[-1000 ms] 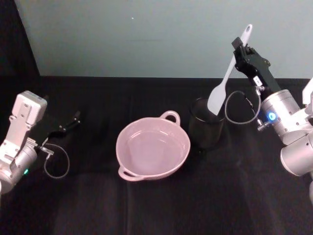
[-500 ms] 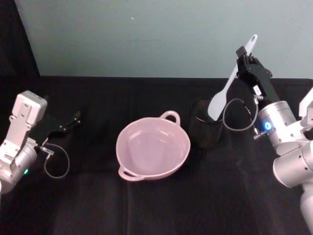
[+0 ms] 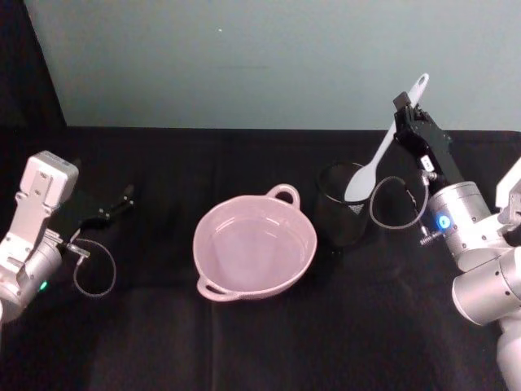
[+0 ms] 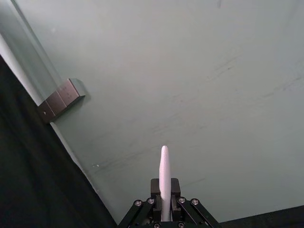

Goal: Use the one hand to pick up the spoon and stir the clear water in the bowl.

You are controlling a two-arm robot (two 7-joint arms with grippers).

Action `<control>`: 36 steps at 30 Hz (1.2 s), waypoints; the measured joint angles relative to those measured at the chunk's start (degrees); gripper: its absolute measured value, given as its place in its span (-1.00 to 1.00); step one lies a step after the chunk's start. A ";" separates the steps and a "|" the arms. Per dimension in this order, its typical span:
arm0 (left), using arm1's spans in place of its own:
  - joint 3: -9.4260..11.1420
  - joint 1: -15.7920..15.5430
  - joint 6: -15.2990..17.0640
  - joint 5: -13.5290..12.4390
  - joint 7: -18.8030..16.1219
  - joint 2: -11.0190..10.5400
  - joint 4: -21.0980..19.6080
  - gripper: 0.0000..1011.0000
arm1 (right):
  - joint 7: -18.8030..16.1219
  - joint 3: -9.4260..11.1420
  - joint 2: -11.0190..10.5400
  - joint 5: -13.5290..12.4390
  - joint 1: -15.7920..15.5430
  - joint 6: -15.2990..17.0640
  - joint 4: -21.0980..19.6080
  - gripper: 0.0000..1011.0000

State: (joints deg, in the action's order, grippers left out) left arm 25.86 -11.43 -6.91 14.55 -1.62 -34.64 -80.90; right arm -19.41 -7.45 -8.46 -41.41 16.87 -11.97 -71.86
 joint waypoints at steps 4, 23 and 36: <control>0.00 0.00 0.00 0.00 0.00 0.00 0.00 1.00 | -0.03 0.38 0.14 -0.18 -0.54 0.39 -0.46 -0.78; 0.00 0.00 0.00 0.00 0.00 0.00 0.00 1.00 | -0.83 0.70 -0.12 -1.39 -1.68 1.78 -0.34 -0.78; 0.00 0.00 0.00 0.00 0.00 0.00 0.00 1.00 | -0.45 0.05 -0.14 -0.85 -1.66 2.10 0.48 -0.78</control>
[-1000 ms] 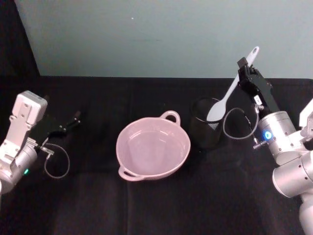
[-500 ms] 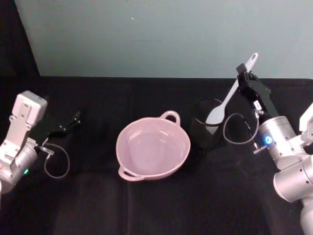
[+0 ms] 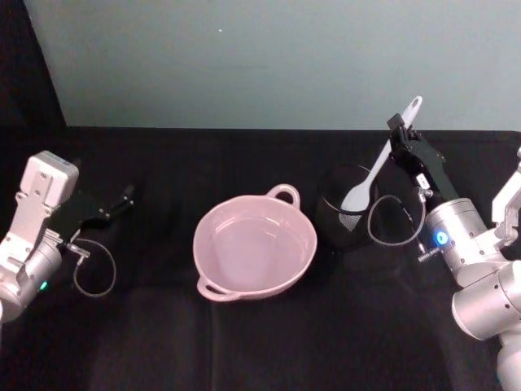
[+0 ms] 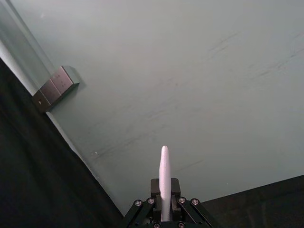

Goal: Use the one hand to pick up the spoon and stir the clear water in the bowl.

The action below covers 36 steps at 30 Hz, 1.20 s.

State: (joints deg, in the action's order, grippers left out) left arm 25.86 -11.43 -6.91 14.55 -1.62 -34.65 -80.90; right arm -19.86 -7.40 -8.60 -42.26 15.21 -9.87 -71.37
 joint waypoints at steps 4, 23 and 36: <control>0.00 0.00 0.00 0.00 0.00 0.00 0.00 1.00 | 0.05 -0.07 0.01 0.30 0.04 -0.15 0.23 -0.78; 0.00 0.00 0.00 0.00 0.00 0.00 0.00 1.00 | -1.50 0.64 0.22 -0.57 -0.08 -1.44 0.52 -0.78; 0.00 0.00 0.00 0.00 0.00 0.00 0.00 1.00 | -1.25 1.06 1.22 0.81 -0.93 -4.79 -0.44 -0.78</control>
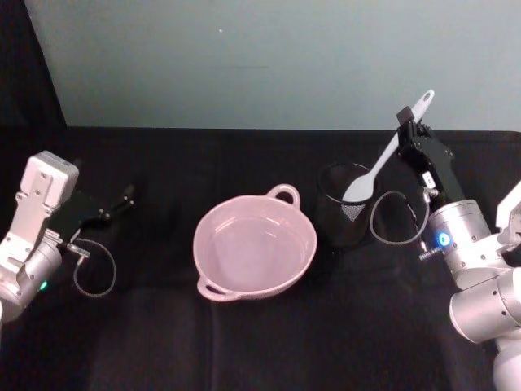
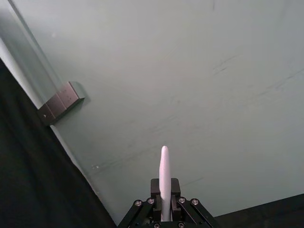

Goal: Use the one hand to pick up the spoon and stir the clear water in the bowl.

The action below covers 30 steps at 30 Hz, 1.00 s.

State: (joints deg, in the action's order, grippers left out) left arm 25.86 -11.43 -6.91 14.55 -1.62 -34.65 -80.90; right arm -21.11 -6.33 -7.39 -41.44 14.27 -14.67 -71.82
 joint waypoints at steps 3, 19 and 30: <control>0.00 0.00 0.00 0.00 0.00 0.00 0.00 1.00 | 0.40 0.22 0.33 0.51 0.04 -0.57 0.38 -0.78; 0.00 0.00 0.00 0.00 0.00 0.00 0.00 1.00 | 0.44 0.81 1.31 3.23 0.59 -2.19 2.37 -0.78; 0.00 0.00 0.00 0.00 0.00 0.00 0.00 1.00 | 0.44 0.96 1.90 5.06 1.01 -2.69 3.38 -0.78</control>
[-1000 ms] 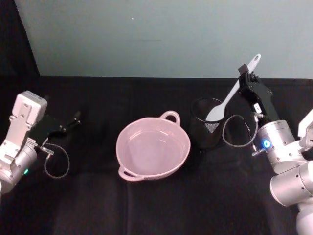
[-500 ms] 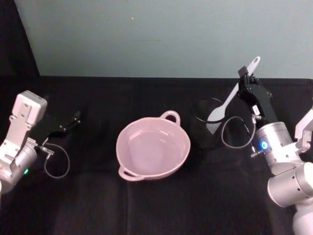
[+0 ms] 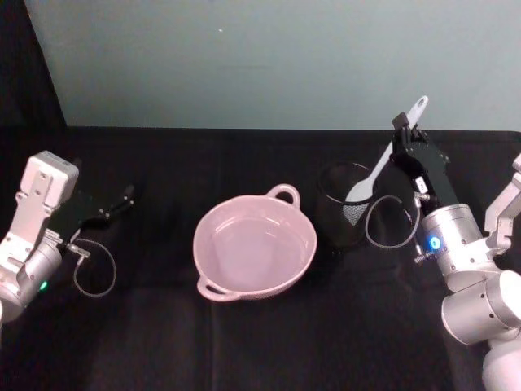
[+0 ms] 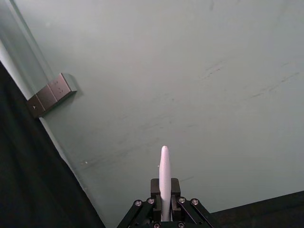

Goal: Use the one hand to pick up the spoon and stir the clear water in the bowl.

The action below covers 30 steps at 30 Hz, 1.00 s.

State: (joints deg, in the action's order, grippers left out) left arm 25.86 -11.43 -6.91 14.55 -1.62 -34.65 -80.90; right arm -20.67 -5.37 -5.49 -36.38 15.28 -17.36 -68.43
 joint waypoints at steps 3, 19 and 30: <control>0.00 0.00 0.00 0.00 0.00 0.00 0.00 1.00 | -0.03 0.06 0.12 0.43 0.28 0.02 0.37 -0.78; 0.00 0.00 0.00 0.00 0.00 0.00 0.00 1.00 | -0.07 0.08 0.09 0.57 0.53 0.55 0.64 -0.63; 0.00 0.00 0.00 0.00 0.00 0.00 0.00 1.00 | -0.10 0.04 0.09 0.50 0.47 0.46 0.54 0.07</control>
State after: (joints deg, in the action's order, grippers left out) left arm 25.86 -11.43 -6.91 14.55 -1.62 -34.65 -80.90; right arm -20.77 -5.33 -5.40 -35.88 15.75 -16.90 -67.90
